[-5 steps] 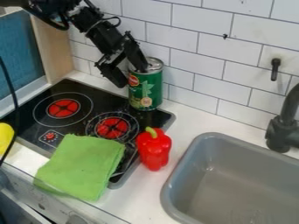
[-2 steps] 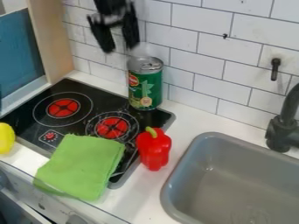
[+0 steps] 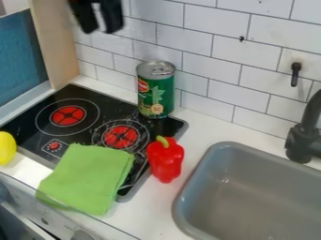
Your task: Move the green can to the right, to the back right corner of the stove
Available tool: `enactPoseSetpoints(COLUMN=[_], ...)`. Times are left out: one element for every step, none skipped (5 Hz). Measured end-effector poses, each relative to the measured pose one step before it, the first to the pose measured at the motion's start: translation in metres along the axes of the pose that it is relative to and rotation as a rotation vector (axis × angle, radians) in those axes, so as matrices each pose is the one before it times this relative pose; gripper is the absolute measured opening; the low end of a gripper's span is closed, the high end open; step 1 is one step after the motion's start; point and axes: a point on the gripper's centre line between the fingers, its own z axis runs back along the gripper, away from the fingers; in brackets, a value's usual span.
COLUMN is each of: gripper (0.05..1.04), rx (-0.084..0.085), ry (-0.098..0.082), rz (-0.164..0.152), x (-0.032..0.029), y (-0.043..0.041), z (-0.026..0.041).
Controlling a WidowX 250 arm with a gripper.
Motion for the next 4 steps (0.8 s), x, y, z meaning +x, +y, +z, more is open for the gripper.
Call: enactPoseSetpoints(gripper=[1.001,1.000,1.000,1.000], rx=[0.1903,0.0646,-0.0019,-0.0845], ry=[0.1359,0.0554,0.0020,0.0129], rz=[-0.0487,-0.0669,-0.0396,-0.0587], x=[-0.05112,-0.02512,-0.01573,-0.00258], y=[0.01151,-0.01505,-0.01205,-0.02610], z=[-0.00252,-0.02370,-0.01208,-0.01279])
